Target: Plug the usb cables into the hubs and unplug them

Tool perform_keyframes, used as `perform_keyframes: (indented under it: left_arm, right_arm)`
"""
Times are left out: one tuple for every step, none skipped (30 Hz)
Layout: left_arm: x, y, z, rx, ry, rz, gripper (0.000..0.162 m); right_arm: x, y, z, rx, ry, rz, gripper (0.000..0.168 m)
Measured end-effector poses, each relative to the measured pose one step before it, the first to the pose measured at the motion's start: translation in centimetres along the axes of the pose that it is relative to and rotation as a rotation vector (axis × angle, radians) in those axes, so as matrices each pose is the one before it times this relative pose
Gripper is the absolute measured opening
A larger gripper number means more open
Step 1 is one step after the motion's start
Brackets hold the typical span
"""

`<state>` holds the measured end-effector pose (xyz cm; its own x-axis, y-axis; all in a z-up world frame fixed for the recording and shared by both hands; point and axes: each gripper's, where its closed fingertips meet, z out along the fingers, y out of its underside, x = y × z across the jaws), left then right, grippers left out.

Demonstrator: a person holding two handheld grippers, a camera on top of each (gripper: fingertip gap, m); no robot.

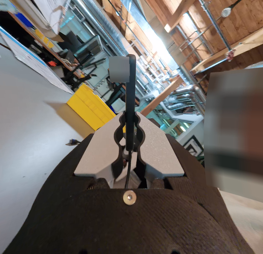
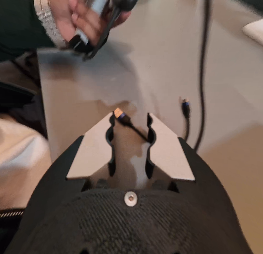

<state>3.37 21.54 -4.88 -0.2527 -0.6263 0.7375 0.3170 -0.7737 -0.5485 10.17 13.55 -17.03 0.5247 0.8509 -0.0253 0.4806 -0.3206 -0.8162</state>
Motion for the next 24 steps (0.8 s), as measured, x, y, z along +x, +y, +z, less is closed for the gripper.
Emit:
perform_keyframes:
  left_arm:
    - [-0.389,-0.200,-0.119,0.0105,-0.0339,0.0281,0.008]
    - [-0.158,-0.125,-0.105,0.0027,-0.0175,0.0224,0.008]
    - [0.038,-0.119,-0.090,0.0001,-0.0022,0.0105,0.008]
    - [0.123,-0.160,-0.105,0.0046,0.0061,0.0033,0.008]
    - [0.098,-0.197,-0.107,0.0102,0.0064,-0.0024,0.008]
    - [0.045,-0.205,-0.114,0.0125,0.0047,-0.0070,0.008]
    - [-0.014,-0.216,-0.129,0.0134,0.0031,-0.0076,0.008]
    - [-0.036,-0.206,-0.115,0.0120,0.0021,-0.0069,0.009]
    - [-0.040,-0.179,-0.102,0.0089,0.0009,-0.0049,0.009]
    - [-0.075,-0.147,-0.098,0.0063,-0.0029,-0.0018,0.009]
    - [-0.118,-0.146,-0.104,0.0062,-0.0084,0.0039,0.009]
    - [-0.128,-0.141,-0.103,0.0069,-0.0091,0.0056,0.008]
    - [-0.100,-0.154,-0.103,0.0074,-0.0068,0.0021,0.008]
    - [-0.114,-0.171,-0.093,0.0103,-0.0059,-0.0009,0.008]
    - [-0.104,-0.203,-0.105,0.0124,-0.0038,-0.0018,0.008]
    - [-0.045,-0.175,-0.095,0.0108,0.0017,-0.0062,0.009]
    - [0.023,-0.127,-0.077,0.0072,0.0083,-0.0115,0.009]
    - [0.044,-0.107,-0.055,0.0062,0.0096,-0.0115,0.008]
    - [0.045,-0.078,-0.028,0.0051,0.0078,-0.0090,0.008]
    - [0.056,-0.020,0.005,0.0011,0.0081,-0.0071,0.009]
    - [0.090,0.054,0.040,-0.0036,0.0096,-0.0069,0.008]
    - [0.127,0.128,0.084,-0.0087,0.0117,-0.0070,0.008]
    - [0.174,0.238,0.120,-0.0162,0.0158,-0.0095,0.008]
    - [0.332,0.378,0.162,-0.0279,0.0281,-0.0138,0.008]
  right_arm:
    - [-0.227,0.841,0.491,-0.0606,-0.0261,0.0106,0.058]
    - [0.102,0.400,0.272,-0.0298,-0.0057,0.0157,0.064]
    - [0.234,0.018,0.018,-0.0010,0.0027,0.0174,0.059]
    - [0.186,0.026,-0.076,0.0024,-0.0008,0.0169,0.050]
    - [0.006,0.127,-0.130,-0.0019,-0.0094,0.0096,0.045]
    - [-0.114,0.178,-0.122,-0.0044,-0.0139,0.0022,0.039]
    - [-0.034,0.105,-0.074,-0.0026,-0.0052,-0.0008,0.033]
    - [-0.003,0.020,-0.026,-0.0015,0.0022,-0.0062,0.027]
    - [0.021,-0.087,-0.012,0.0027,0.0090,-0.0169,0.021]
    - [0.042,-0.378,-0.075,0.0169,0.0182,-0.0270,0.016]
    - [-0.078,-0.751,-0.188,0.0352,0.0151,-0.0276,0.010]
    - [-0.252,-1.076,-0.327,0.0522,0.0044,-0.0208,0.004]
    - [-0.292,-1.309,-0.452,0.0675,0.0003,-0.0143,0.004]
    - [-0.245,-1.392,-0.553,0.0751,0.0014,-0.0117,0.004]
    - [-0.200,-1.459,-0.629,0.0802,0.0042,-0.0140,0.004]
    - [-0.167,-1.561,-0.710,0.0896,0.0041,-0.0166,0.004]
    - [-0.176,-1.595,-0.739,0.0929,-0.0007,-0.0116,0.004]
    - [-0.101,-1.438,-0.670,0.0819,-0.0022,0.0003,0.004]
    - [0.000,-1.141,-0.577,0.0636,-0.0026,0.0107,0.004]
    - [-0.020,-0.886,-0.484,0.0486,-0.0069,0.0132,0.004]
    - [-0.051,-0.694,-0.391,0.0377,-0.0100,0.0106,0.004]
    - [-0.063,-0.561,-0.298,0.0311,-0.0094,0.0084,0.004]
    - [-0.052,-0.494,-0.220,0.0277,-0.0088,0.0095,0.004]
    - [-0.065,-0.378,-0.161,0.0214,-0.0086,0.0086,0.004]
